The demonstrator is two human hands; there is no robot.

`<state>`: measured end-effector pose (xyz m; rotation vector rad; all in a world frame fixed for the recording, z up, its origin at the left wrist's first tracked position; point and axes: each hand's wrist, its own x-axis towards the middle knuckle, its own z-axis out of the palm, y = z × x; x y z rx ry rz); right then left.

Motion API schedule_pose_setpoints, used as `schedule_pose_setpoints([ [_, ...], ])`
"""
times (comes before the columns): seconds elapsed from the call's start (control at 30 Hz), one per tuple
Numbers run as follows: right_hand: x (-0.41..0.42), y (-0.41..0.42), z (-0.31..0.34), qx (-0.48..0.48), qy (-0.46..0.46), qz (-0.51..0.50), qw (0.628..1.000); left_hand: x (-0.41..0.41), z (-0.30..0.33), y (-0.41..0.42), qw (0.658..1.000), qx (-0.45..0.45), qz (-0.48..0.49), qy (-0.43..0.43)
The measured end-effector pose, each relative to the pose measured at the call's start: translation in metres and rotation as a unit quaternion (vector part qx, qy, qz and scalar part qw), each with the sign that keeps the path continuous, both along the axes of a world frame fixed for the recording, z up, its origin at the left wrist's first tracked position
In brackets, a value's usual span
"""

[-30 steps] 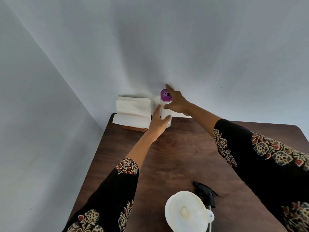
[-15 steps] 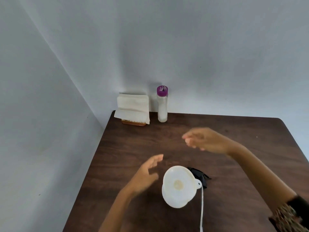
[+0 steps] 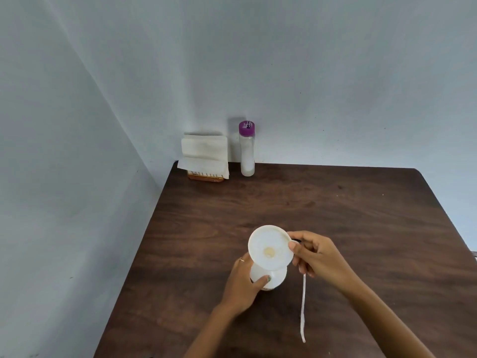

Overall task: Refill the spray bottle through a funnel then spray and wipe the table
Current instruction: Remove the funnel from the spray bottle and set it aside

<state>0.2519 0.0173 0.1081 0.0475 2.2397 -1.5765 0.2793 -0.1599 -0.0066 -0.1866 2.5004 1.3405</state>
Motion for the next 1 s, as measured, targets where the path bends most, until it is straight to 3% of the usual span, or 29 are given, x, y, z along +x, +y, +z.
schedule_pose_setpoints([
  [0.17, 0.007, -0.003, 0.003, -0.108, -0.020, -0.052, 0.993, -0.001, -0.003, 0.000, 1.000, 0.009, 0.004, -0.001],
  [0.37, 0.008, 0.000, 0.003, -0.118, -0.016, -0.059, 0.991, -0.001, -0.004, 0.003, 1.000, 0.010, 0.002, -0.001],
  [0.73, -0.002, 0.000, 0.007, -0.050, -0.016, -0.012, 0.999, -0.003, -0.010, 0.001, 1.000, 0.014, 0.007, -0.012],
  [0.9, -0.003, 0.008, 0.010, -0.108, -0.049, -0.033, 0.992, -0.004, -0.010, 0.000, 1.000, 0.010, -0.012, 0.003],
  [1.0, -0.002, 0.007, 0.007, -0.073, -0.040, -0.020, 0.996, -0.004, -0.012, 0.000, 1.000, 0.011, -0.008, 0.004],
])
